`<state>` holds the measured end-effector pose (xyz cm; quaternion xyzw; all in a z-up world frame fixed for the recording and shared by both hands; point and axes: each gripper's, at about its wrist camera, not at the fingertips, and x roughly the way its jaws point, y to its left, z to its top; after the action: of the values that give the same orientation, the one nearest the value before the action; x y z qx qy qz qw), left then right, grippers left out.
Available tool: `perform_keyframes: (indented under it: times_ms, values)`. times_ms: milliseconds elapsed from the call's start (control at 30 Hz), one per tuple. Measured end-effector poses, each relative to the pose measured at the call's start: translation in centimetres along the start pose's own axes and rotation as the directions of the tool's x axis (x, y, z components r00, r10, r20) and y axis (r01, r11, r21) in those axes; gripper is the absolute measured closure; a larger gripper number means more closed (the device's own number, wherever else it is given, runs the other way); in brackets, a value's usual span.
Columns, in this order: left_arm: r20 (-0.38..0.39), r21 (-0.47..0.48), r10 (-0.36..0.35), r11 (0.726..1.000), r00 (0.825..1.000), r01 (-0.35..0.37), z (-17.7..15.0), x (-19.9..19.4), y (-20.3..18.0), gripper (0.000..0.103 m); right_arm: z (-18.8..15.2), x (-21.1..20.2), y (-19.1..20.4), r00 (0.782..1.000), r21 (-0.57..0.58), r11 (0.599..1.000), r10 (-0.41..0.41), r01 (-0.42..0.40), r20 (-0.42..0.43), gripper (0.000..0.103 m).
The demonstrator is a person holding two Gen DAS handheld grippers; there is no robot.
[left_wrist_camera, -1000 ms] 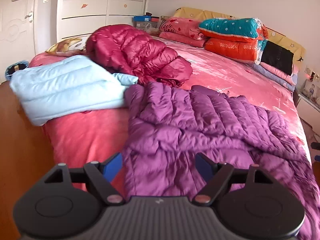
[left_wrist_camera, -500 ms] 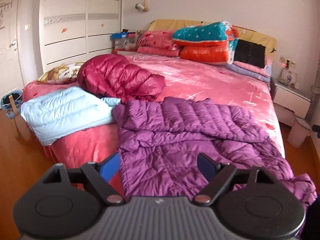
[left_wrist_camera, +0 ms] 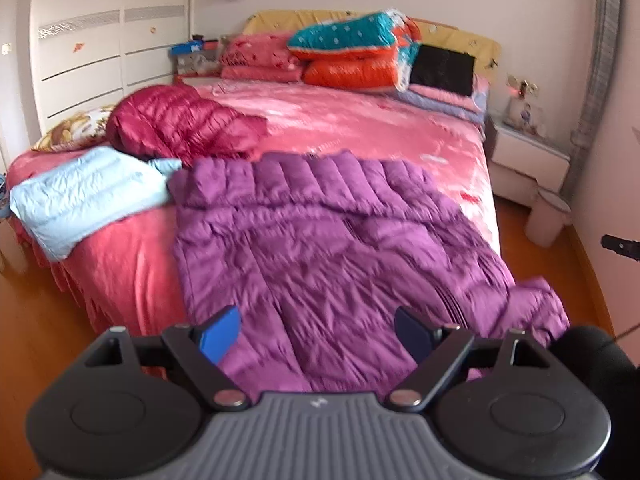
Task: Fold large clothes
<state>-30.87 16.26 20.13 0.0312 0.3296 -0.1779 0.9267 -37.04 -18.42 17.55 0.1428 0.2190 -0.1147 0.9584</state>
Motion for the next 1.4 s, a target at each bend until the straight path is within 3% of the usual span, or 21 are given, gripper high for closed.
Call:
perform_keyframes:
  times_ms: [167,367,600,800,967,1033,1133,1300,1400]
  values:
    - [-0.052,-0.011,-0.026,1.000,0.998,0.025,-2.0,-0.9,-0.6,0.018,-1.5,0.3,0.5,0.994,-0.088,0.996,-0.002,-0.007,-0.107,0.000]
    - [-0.112,0.048,-0.093,0.994,0.989,0.099,-3.6,-1.5,-2.2,0.018,-3.5,1.7,2.9,0.961,-0.308,0.951,-0.052,-0.036,-0.272,0.000]
    - [-0.197,0.120,-0.145,0.978,0.970,0.170,-4.8,-0.5,-3.9,0.016,-5.0,4.0,4.1,0.884,-0.401,0.907,-0.079,-0.128,-0.460,0.000]
    - [-0.261,0.175,-0.167,0.960,0.951,0.217,-5.7,0.5,-5.1,0.014,-6.8,5.9,6.3,0.841,-0.505,0.850,-0.162,-0.147,-0.517,0.000]
    - [-0.315,0.219,-0.145,0.950,0.938,0.221,-6.3,1.5,-5.9,0.013,-6.6,8.3,6.5,0.850,-0.511,0.855,-0.203,-0.089,-0.487,0.000]
    - [-0.329,0.244,-0.120,0.948,0.937,0.207,-6.5,1.9,-6.2,0.013,-6.3,8.7,6.6,0.868,-0.495,0.865,-0.187,-0.075,-0.459,0.000]
    - [-0.345,0.287,-0.071,0.942,0.936,0.177,-6.7,2.4,-6.6,0.013,-5.5,8.1,7.0,0.917,-0.474,0.879,-0.145,-0.053,-0.372,0.000]
    - [-0.366,0.344,0.024,0.932,0.930,0.112,-6.9,3.6,-6.6,0.012,-3.3,7.2,6.0,0.958,-0.292,0.954,-0.019,-0.069,-0.285,0.000]
    - [-0.371,0.406,0.082,0.910,0.925,0.082,-7.2,4.4,-7.0,0.010,-2.5,7.6,5.6,0.963,-0.197,0.977,0.027,-0.082,-0.266,0.000]
